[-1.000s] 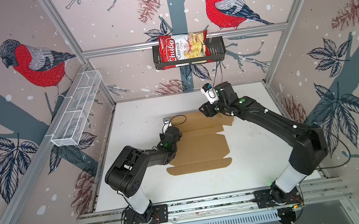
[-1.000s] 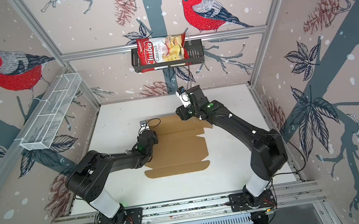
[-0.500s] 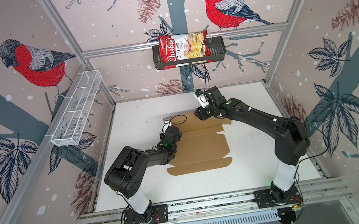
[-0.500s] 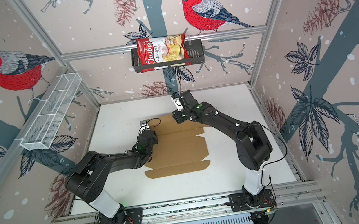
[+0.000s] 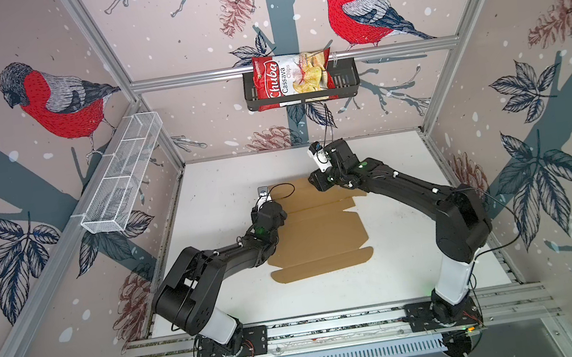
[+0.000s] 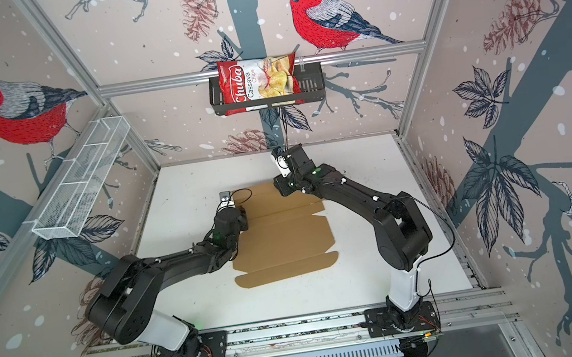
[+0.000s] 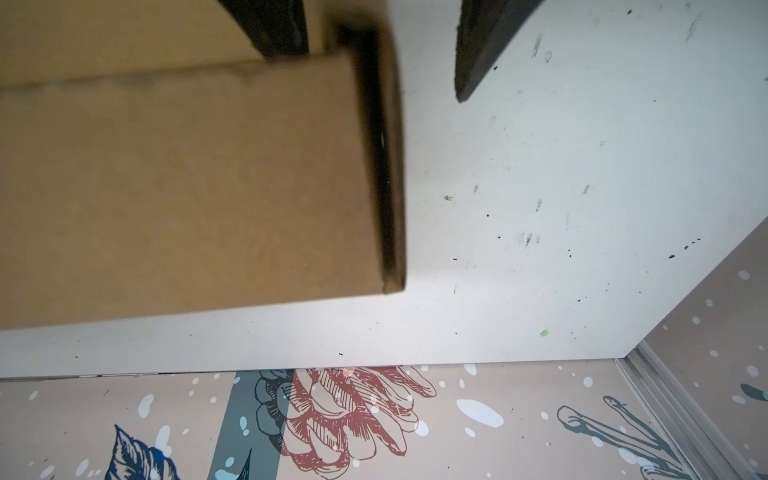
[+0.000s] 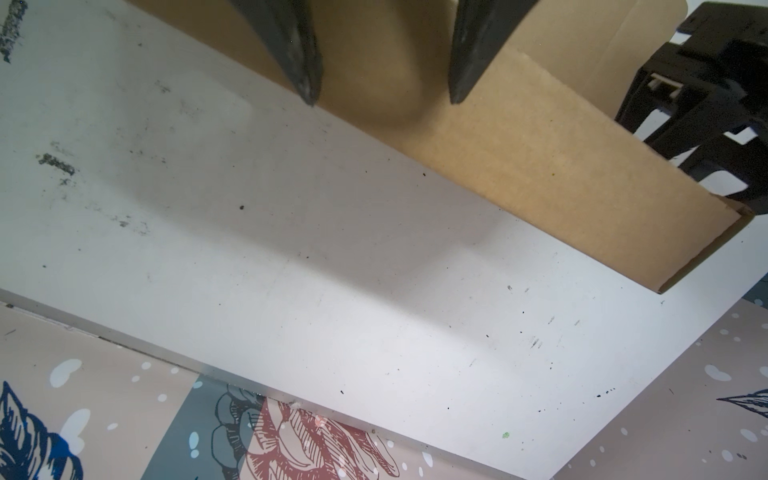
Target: Fold the paper box
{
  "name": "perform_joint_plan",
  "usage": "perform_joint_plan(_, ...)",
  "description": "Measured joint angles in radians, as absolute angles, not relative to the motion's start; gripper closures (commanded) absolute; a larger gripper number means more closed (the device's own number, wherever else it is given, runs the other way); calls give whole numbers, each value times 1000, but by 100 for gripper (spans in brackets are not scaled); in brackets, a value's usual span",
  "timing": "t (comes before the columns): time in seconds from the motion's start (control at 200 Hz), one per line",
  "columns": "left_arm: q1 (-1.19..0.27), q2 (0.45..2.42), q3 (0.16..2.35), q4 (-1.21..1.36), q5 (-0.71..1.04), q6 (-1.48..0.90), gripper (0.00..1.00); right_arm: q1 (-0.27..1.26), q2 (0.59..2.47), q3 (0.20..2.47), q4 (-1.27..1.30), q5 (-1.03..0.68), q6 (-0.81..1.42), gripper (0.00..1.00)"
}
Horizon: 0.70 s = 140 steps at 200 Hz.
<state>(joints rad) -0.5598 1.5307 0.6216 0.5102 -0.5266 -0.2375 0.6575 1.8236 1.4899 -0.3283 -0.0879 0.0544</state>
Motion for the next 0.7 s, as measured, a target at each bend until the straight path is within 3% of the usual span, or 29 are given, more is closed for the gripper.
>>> perform_joint_plan(0.13,-560,1459,614,461,-493,-237,33,662,1823,1490,-335,-79,54,49)
perform_joint_plan(0.37,-555,1289,621,301,-353,-237,34,673,1820,1486,-340,-54,55,50)
perform_joint_plan(0.7,-321,1112,694,159,113,-382,24,695,1813,1455,-297,-42,59,50)
